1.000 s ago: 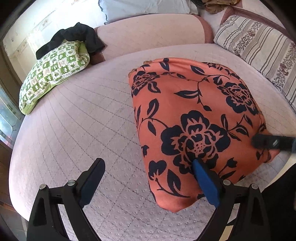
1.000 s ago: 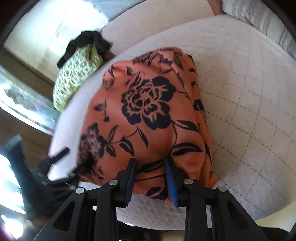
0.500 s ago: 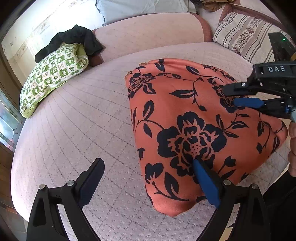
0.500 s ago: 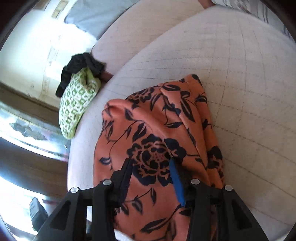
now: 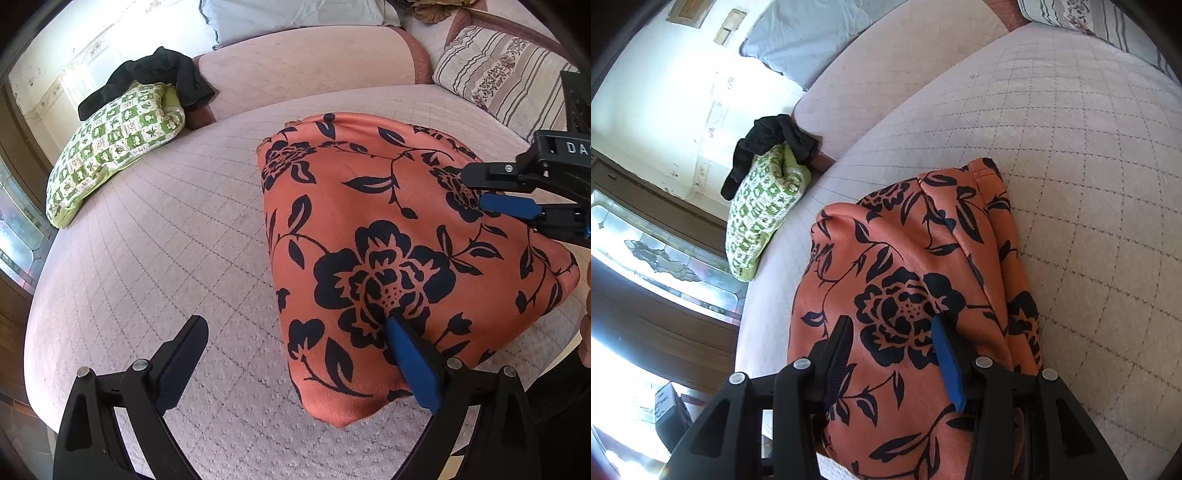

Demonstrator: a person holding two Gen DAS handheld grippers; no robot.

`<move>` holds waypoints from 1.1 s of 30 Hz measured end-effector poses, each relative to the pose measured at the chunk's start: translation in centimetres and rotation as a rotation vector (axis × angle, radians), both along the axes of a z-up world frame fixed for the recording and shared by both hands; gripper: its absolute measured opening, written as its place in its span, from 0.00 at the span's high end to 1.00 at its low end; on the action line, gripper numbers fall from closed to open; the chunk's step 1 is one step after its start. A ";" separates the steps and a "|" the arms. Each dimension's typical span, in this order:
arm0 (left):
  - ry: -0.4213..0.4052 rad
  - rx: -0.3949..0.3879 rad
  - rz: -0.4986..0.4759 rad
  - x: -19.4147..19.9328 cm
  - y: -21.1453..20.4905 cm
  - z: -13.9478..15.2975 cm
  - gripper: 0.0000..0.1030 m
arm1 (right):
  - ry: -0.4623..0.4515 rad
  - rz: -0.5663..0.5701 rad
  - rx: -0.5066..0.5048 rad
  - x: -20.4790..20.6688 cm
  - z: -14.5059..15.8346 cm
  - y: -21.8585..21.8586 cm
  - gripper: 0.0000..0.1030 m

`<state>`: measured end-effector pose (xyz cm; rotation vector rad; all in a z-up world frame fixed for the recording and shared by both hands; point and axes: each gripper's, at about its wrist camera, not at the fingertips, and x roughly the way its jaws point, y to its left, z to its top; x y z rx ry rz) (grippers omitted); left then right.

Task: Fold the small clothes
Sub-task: 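Release the bundle and pull both grippers back from it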

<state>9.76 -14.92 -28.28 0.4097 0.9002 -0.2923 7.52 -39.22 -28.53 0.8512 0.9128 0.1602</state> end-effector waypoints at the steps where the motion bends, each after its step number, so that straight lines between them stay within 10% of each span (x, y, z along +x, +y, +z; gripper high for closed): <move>1: -0.004 0.003 0.003 -0.1 0.0 0.0 0.06 | -0.003 0.001 0.005 -0.2 0.0 -0.1 0.53; 15: -0.016 0.019 0.006 -1.1 -0.1 0.2 0.06 | -0.147 0.065 0.055 -6.4 3.6 0.5 0.52; 21: -0.008 0.006 0.002 -1.0 0.2 0.1 0.06 | 0.107 0.099 0.046 -6.7 -0.9 1.8 0.52; 33: -0.047 0.008 -0.014 -1.4 0.0 1.4 0.06 | -0.132 -0.011 0.043 -7.0 4.5 0.5 0.46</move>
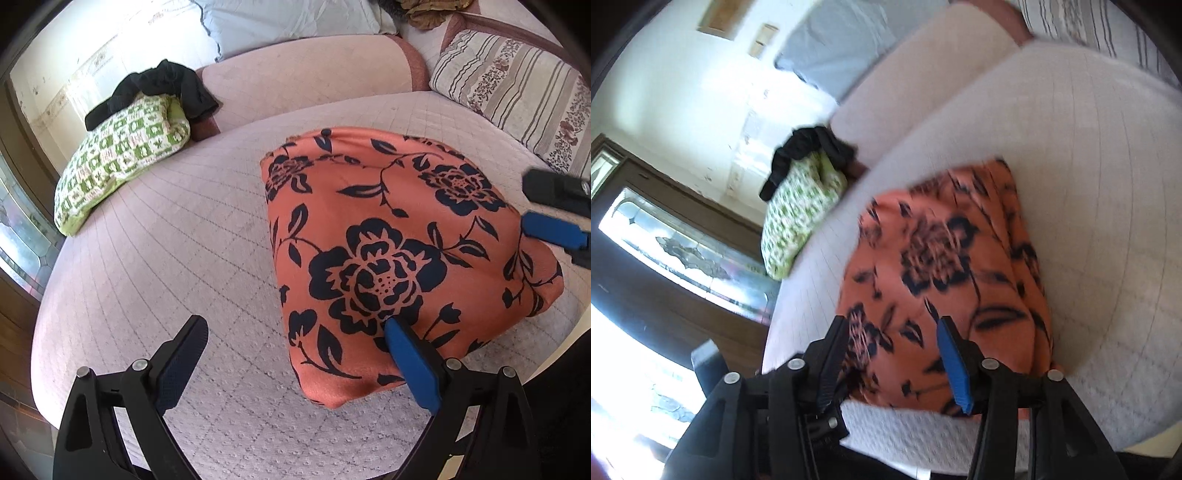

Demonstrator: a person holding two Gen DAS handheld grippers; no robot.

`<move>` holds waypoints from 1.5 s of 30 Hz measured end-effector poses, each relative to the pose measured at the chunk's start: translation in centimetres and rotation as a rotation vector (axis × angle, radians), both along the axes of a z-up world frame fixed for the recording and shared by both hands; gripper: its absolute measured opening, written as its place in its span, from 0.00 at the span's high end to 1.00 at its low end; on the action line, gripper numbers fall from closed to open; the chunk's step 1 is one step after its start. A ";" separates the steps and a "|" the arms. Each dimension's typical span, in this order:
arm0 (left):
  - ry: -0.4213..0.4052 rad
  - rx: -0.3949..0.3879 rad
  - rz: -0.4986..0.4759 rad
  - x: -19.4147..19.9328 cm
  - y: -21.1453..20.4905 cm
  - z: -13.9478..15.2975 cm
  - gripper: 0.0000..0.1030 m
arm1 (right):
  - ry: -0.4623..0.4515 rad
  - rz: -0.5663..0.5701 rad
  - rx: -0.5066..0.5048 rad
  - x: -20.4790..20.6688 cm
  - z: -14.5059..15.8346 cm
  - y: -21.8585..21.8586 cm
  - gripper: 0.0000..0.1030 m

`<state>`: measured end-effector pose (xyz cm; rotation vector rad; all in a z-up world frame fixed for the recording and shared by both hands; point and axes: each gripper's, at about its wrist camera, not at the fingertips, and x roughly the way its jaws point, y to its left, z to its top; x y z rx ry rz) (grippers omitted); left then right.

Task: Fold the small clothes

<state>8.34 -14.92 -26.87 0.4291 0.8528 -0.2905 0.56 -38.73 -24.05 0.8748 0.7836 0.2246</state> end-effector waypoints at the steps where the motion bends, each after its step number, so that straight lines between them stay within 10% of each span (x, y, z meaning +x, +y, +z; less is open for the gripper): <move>1: -0.008 -0.004 0.001 -0.1 0.0 0.3 0.06 | -0.010 -0.018 -0.009 0.0 0.2 -0.1 0.45; 31: -0.073 -0.066 0.063 -0.1 1.8 3.8 0.06 | -0.041 -0.059 -0.127 0.3 1.2 1.2 0.44; 45: 0.047 -0.024 0.093 1.7 2.2 -0.6 0.06 | 0.130 -0.015 -0.069 1.9 -2.3 1.6 0.44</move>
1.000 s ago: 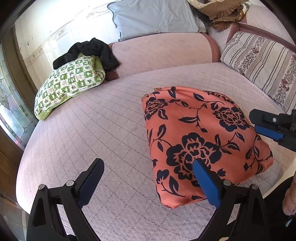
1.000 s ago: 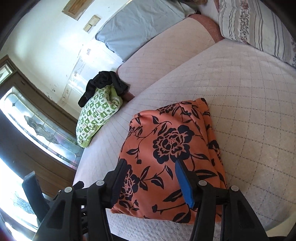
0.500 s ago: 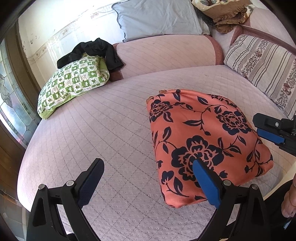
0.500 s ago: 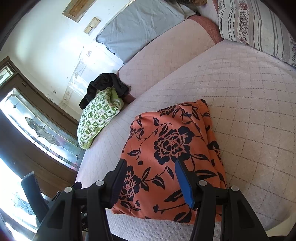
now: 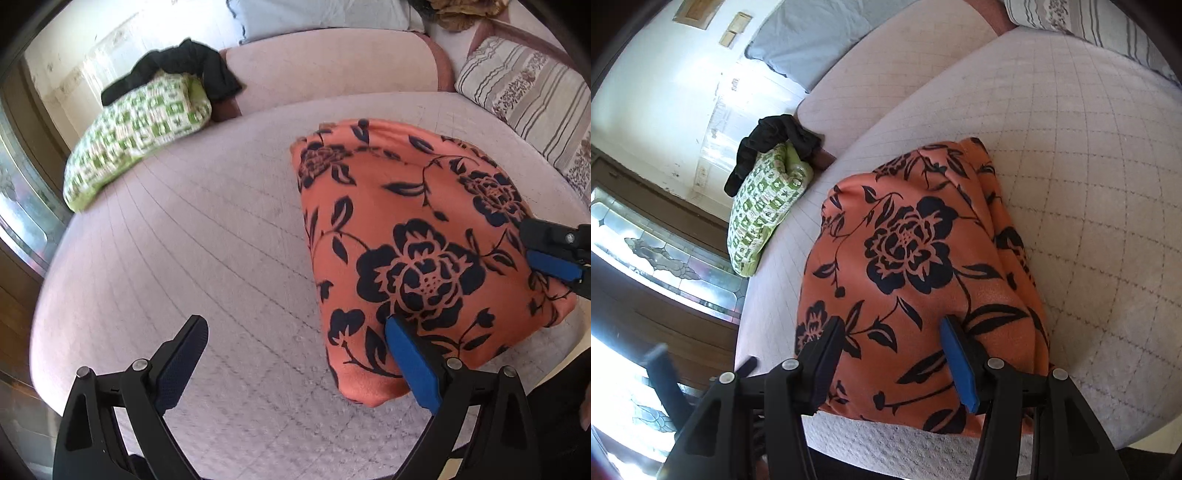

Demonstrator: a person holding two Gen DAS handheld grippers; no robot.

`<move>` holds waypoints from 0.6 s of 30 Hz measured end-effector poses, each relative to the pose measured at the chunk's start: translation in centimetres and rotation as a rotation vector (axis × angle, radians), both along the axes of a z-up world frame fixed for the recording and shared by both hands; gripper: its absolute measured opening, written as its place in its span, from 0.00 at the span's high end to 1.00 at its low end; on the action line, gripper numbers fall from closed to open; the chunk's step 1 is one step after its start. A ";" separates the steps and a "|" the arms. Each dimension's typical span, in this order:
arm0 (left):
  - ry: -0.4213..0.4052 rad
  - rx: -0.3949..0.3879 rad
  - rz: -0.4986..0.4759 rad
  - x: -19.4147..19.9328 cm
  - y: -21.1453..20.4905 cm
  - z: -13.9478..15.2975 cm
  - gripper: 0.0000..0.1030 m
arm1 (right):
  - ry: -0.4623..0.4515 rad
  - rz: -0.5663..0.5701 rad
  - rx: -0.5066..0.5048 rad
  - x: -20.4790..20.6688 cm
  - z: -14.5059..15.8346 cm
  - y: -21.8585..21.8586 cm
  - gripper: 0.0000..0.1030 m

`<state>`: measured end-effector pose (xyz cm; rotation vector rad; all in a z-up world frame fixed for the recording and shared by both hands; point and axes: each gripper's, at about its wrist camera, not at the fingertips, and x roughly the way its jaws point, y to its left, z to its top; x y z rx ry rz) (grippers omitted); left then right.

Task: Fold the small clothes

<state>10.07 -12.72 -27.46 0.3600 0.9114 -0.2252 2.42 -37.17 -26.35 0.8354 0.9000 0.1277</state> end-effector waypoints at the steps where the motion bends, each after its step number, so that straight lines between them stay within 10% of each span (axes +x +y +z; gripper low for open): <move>1: -0.002 -0.020 0.004 0.0 0.2 0.0 0.06 | 0.000 0.006 -0.014 0.0 0.0 0.2 0.43; 18: -0.063 -0.043 0.000 -0.7 0.0 3.3 0.06 | -0.170 -0.093 0.021 -1.5 2.8 -1.7 0.43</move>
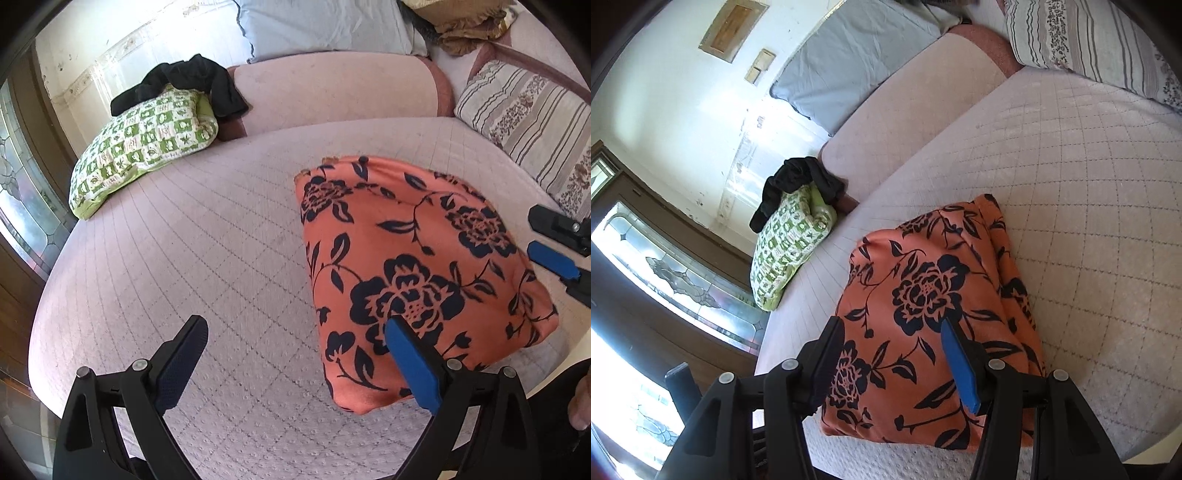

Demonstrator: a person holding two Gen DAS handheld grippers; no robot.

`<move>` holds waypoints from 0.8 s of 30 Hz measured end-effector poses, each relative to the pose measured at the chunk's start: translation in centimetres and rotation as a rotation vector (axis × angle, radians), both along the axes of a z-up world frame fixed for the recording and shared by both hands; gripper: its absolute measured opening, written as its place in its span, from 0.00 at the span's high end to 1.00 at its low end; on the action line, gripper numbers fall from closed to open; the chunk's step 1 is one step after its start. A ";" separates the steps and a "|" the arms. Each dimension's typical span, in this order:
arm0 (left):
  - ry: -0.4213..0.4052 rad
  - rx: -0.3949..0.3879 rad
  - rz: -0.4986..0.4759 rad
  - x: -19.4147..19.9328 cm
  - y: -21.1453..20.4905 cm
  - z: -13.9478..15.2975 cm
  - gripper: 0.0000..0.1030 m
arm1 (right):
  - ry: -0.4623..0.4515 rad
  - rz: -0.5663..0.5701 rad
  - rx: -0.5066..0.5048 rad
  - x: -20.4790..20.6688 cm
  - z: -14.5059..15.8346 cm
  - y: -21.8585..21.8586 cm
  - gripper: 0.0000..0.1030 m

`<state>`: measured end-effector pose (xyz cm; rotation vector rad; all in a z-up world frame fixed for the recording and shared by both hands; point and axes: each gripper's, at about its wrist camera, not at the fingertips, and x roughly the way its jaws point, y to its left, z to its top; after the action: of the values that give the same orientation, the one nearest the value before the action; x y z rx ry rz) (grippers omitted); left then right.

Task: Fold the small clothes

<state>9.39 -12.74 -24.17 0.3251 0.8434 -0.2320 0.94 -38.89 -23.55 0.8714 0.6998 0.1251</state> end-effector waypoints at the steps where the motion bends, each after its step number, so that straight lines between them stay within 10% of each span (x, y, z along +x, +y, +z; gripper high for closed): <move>1: -0.007 -0.004 0.000 -0.1 0.0 0.2 0.06 | -0.001 -0.002 0.001 0.0 0.0 0.0 0.43; 24: -0.048 -0.021 0.000 -0.9 0.0 1.4 0.06 | -0.014 -0.014 0.013 -0.3 0.1 -0.6 0.42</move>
<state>8.51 -12.75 -22.78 0.3099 0.7927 -0.2320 0.62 -39.49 -23.41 0.8868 0.6808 0.1228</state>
